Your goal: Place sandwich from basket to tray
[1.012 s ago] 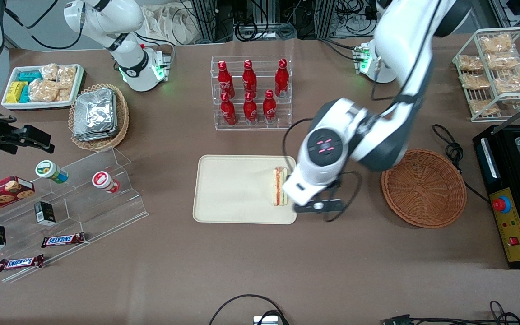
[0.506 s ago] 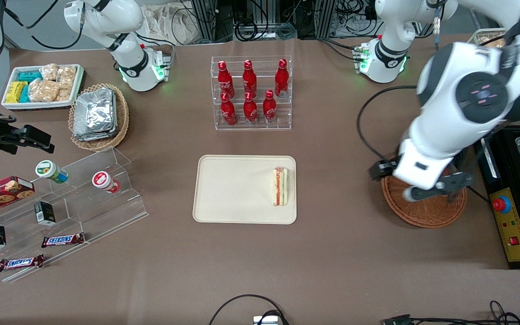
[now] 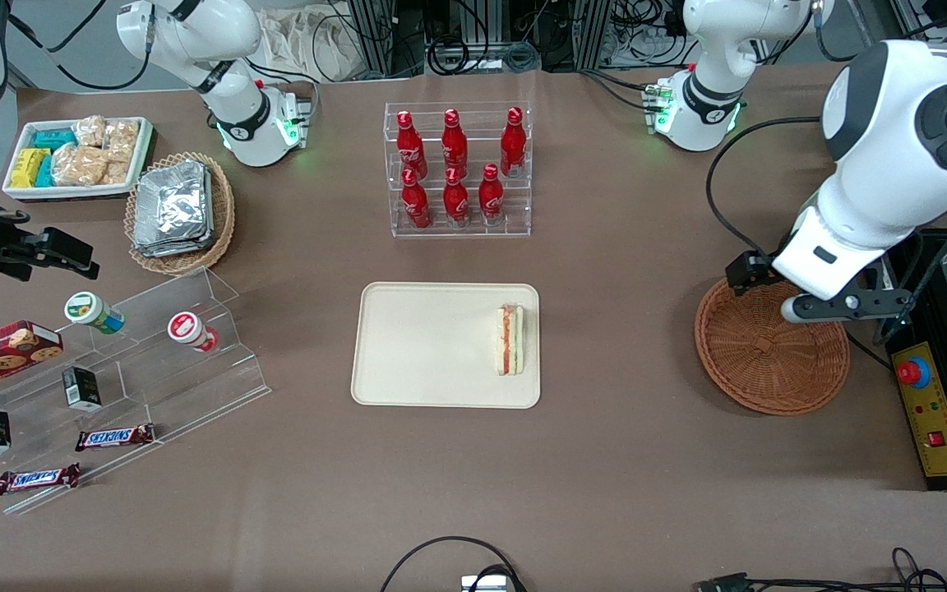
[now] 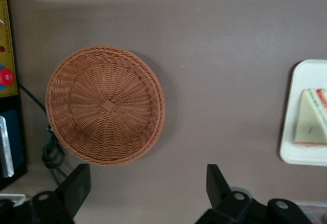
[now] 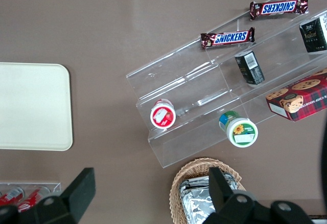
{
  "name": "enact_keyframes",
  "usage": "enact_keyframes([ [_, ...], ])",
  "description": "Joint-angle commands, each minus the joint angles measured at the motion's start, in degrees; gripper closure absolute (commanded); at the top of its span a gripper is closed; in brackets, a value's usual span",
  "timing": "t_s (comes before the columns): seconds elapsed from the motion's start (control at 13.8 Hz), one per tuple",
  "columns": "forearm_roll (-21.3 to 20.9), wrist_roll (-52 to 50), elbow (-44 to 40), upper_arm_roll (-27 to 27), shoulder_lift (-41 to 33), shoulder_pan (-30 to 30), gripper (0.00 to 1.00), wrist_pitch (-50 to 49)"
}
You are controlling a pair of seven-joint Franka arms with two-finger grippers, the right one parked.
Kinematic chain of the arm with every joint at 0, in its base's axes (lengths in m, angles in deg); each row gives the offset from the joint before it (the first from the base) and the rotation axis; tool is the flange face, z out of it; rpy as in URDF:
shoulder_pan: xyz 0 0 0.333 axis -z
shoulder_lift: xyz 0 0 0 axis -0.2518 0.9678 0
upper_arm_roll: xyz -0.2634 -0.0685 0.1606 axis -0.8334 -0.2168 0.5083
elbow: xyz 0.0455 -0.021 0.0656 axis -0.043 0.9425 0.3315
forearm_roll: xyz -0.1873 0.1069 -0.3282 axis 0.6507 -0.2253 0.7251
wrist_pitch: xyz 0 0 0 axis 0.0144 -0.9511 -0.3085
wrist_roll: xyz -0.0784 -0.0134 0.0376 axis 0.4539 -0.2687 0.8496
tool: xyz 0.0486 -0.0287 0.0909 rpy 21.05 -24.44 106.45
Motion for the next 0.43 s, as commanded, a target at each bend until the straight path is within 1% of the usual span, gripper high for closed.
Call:
enact_keyframes([
  [0.0, 1.28, 7.26, 2.41, 2.32, -2.06, -0.7, 0.0, 0.86],
  [0.07, 3.37, 11.39, 1.71, 4.16, -1.8, -1.4, 0.0, 0.86],
  [0.14, 5.13, 12.91, 0.66, 4.53, -1.27, -2.1, 0.0, 0.77],
  [0.36, 4.45, 11.61, -3.64, 4.44, 1.88, -1.84, 0.0, -0.98],
])
